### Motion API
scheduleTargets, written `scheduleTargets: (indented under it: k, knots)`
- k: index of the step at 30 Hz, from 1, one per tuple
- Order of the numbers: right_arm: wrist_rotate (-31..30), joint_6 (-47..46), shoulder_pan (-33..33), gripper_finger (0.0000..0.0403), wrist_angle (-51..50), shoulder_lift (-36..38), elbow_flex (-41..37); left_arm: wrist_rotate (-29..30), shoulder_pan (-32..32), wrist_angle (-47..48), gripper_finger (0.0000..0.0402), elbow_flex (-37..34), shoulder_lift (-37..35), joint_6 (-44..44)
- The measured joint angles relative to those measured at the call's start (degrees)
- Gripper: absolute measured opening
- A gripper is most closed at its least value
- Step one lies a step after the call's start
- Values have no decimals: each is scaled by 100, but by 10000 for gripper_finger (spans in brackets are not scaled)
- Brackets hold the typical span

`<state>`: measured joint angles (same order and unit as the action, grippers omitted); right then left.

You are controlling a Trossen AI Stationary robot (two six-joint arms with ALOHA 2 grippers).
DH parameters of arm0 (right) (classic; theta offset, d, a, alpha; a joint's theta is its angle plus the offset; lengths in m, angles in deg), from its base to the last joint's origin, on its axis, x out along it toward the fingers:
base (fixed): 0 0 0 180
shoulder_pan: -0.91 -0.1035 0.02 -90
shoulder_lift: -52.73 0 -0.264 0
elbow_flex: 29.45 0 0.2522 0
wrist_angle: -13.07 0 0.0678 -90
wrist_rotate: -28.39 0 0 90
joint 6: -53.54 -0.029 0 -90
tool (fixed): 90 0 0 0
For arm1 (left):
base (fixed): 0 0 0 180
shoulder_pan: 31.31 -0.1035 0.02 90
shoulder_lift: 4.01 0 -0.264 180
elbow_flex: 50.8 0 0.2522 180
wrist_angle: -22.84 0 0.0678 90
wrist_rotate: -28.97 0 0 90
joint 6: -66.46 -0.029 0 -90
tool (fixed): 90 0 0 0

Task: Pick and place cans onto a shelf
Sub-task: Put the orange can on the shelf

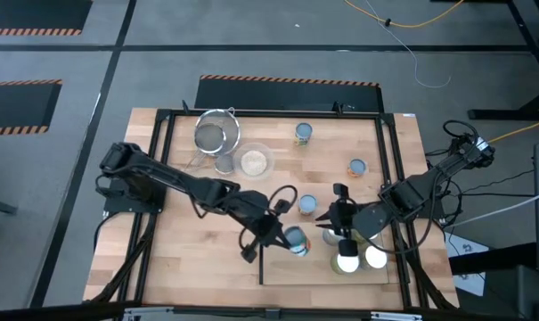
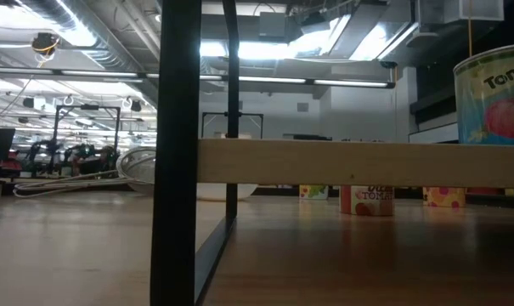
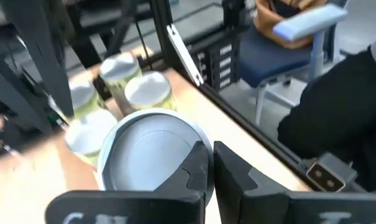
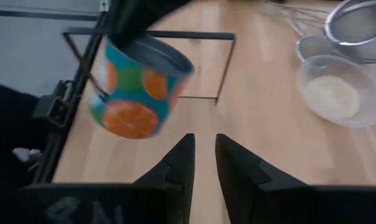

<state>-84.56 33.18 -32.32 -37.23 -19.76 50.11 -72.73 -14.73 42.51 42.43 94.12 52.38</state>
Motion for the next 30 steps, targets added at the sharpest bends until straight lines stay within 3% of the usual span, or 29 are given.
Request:
scheduleTargets:
  k: [10,30]
  knots:
    - [61,-9,0,69,-6,0,0,21,-35,162,5,0,481,4]
    - [58,-11,0,69,-6,0,0,50,-33,217,5,2,480,2]
